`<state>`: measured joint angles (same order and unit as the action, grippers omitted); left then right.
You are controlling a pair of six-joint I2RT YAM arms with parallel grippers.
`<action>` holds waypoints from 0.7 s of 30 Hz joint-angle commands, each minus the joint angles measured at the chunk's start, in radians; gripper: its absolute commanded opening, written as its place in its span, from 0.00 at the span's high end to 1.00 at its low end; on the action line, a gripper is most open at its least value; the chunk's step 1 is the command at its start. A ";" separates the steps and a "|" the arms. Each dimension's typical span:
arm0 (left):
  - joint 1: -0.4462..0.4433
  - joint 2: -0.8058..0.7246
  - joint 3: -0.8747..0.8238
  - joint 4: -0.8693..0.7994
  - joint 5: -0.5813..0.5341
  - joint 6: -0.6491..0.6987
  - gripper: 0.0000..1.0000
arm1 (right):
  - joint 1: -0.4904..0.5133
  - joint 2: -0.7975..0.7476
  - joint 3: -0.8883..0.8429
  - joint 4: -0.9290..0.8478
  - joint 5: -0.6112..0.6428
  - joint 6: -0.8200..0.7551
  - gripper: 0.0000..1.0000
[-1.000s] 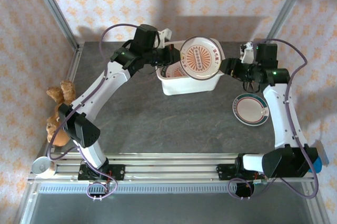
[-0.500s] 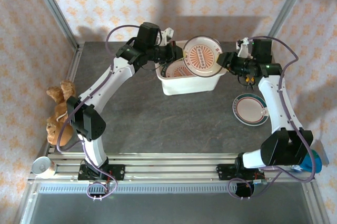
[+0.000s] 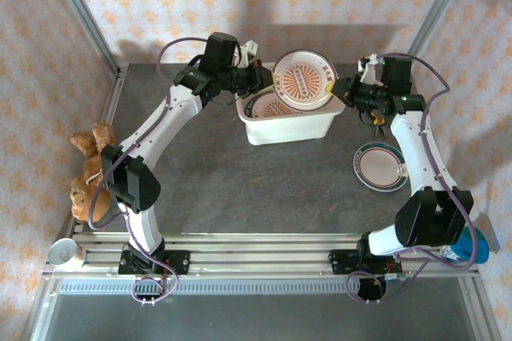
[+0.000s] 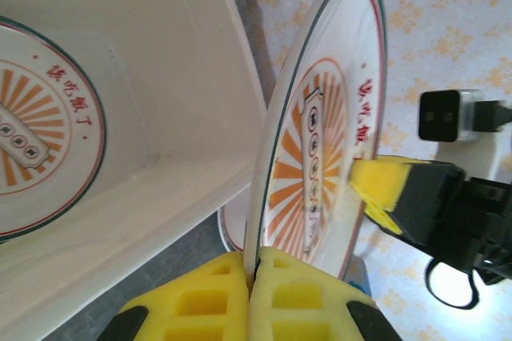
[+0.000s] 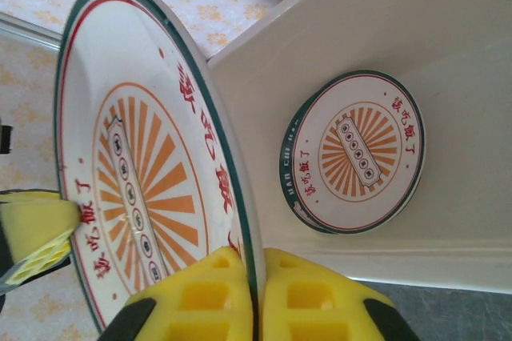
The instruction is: Place the plates into the plastic bin on the countertop
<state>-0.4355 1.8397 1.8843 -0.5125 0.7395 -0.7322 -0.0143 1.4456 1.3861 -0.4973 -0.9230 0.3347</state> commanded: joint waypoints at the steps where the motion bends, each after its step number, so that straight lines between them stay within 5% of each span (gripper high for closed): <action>1: -0.005 0.003 0.054 -0.012 -0.008 0.065 0.97 | -0.001 0.026 0.027 0.025 0.009 -0.006 0.97; 8: -0.005 -0.014 0.079 -0.146 -0.201 0.180 0.54 | 0.000 0.099 0.101 0.034 0.001 0.001 1.00; 21: 0.130 -0.048 0.055 -0.196 -0.319 0.267 0.45 | 0.085 0.445 0.463 -0.223 0.025 -0.171 1.00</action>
<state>-0.3576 1.8416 1.9427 -0.6769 0.4709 -0.5045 0.0483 1.8393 1.7607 -0.6167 -0.9039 0.2535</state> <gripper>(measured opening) 0.549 0.048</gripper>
